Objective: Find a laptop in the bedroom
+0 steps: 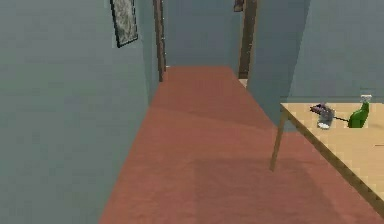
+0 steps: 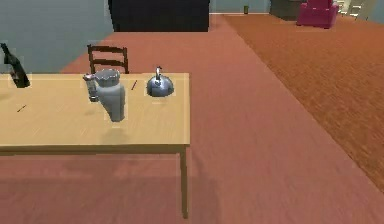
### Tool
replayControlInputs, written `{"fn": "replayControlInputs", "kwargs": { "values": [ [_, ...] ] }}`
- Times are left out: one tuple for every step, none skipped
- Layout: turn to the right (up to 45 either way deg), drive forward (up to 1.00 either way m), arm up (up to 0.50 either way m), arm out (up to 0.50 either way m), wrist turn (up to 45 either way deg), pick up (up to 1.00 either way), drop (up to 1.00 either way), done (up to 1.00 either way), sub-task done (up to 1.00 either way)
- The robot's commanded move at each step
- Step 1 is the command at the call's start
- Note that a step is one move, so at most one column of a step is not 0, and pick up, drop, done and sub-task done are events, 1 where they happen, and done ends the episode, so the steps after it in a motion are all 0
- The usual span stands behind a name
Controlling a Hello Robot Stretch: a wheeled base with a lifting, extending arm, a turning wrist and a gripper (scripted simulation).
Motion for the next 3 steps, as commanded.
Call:
{"fn": "replayControlInputs", "kwargs": {
  "values": [
    [6.0,0.0,0.0,0.0,0.0,0.0,0.0,0.0,0.0],
    [0.0,1.0,0.0,0.0,0.0,0.0,0.0,0.0,0.0],
    [0.0,1.0,0.0,0.0,0.0,0.0,0.0,0.0,0.0]
  ]
}}
